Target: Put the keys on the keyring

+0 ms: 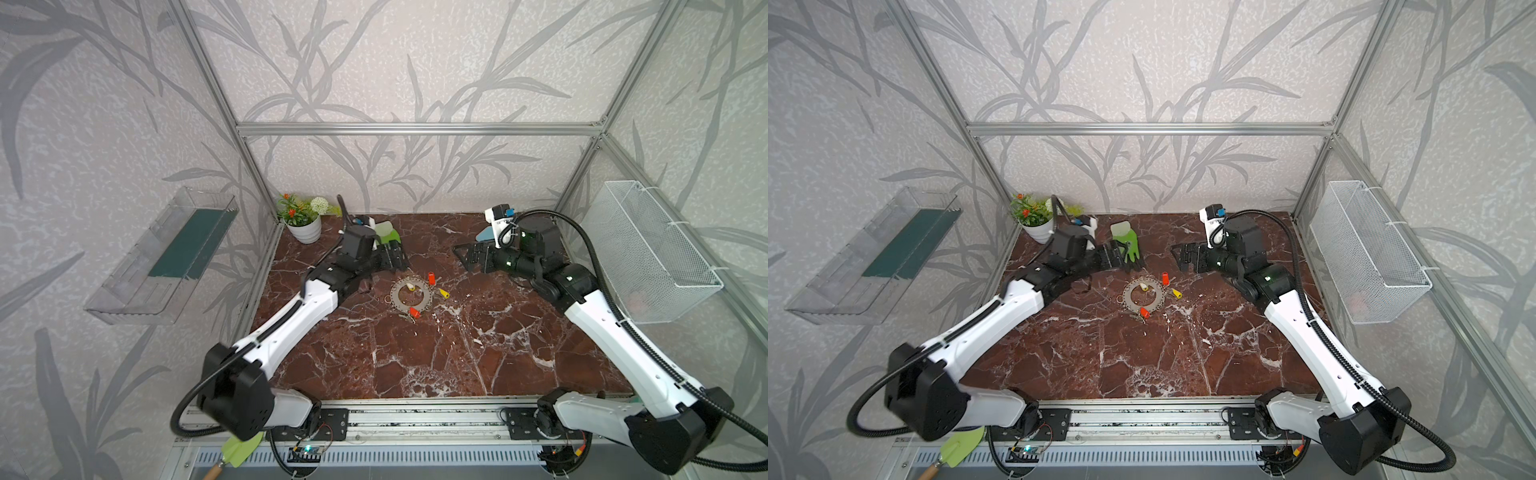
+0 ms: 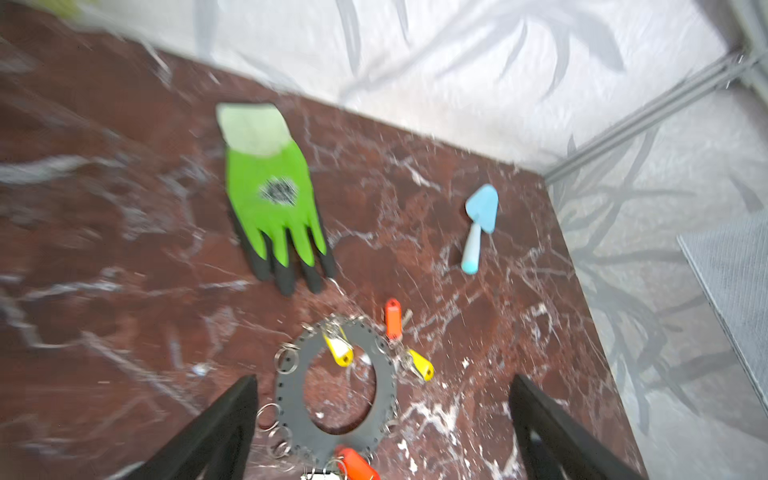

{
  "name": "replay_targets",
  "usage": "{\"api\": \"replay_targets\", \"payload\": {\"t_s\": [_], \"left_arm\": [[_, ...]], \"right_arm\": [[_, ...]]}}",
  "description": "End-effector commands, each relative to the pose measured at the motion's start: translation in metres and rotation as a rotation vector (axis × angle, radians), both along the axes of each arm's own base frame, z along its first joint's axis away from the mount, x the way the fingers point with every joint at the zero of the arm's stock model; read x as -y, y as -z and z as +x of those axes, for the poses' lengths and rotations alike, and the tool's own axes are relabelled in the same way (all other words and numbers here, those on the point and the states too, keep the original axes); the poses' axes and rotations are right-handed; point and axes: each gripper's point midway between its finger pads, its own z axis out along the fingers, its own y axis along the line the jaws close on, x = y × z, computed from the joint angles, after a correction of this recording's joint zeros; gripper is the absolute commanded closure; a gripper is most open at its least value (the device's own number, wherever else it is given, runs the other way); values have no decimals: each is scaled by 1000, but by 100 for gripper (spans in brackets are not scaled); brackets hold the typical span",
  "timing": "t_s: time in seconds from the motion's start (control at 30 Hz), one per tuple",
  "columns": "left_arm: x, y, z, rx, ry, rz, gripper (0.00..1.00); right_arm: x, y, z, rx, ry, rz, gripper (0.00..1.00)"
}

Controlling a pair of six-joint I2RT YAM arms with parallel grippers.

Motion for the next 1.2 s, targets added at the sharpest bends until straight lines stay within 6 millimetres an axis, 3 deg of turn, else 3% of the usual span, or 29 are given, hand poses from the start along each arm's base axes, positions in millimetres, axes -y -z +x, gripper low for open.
{"api": "replay_targets", "payload": {"t_s": [0.0, 0.07, 0.17, 0.33, 0.53, 0.63, 0.77, 0.87, 0.93, 1.03, 1.17], "left_arm": [[-62, -13, -31, 41, -176, 104, 1], [-93, -21, -49, 95, -271, 150, 1], [-140, -18, -76, 124, -439, 240, 1], [-208, 19, -113, 126, -803, 370, 1], [-225, 69, -97, 16, -806, 713, 1], [-238, 96, -85, -33, -840, 714, 1], [-244, 112, -57, 16, -807, 689, 1], [-253, 146, -50, -48, -787, 691, 1], [-257, 151, -51, -98, -798, 717, 1], [-244, 144, -41, 50, -718, 646, 1], [-256, 144, -31, 90, -749, 578, 1]], "right_arm": [[17, -15, 10, 85, 90, -29, 1], [32, -12, 14, 106, 158, -57, 1], [53, -2, 19, 133, 259, -104, 0], [84, 41, 23, 157, 396, -237, 1], [139, 99, 22, 188, 642, -364, 1], [166, 129, 23, 158, 745, -383, 1], [180, 146, 33, 208, 760, -485, 1], [200, 173, 38, 153, 811, -545, 1], [201, 189, 42, 133, 771, -550, 1], [212, 210, 39, 99, 783, -503, 1], [218, 212, 48, 112, 751, -431, 1]]}}
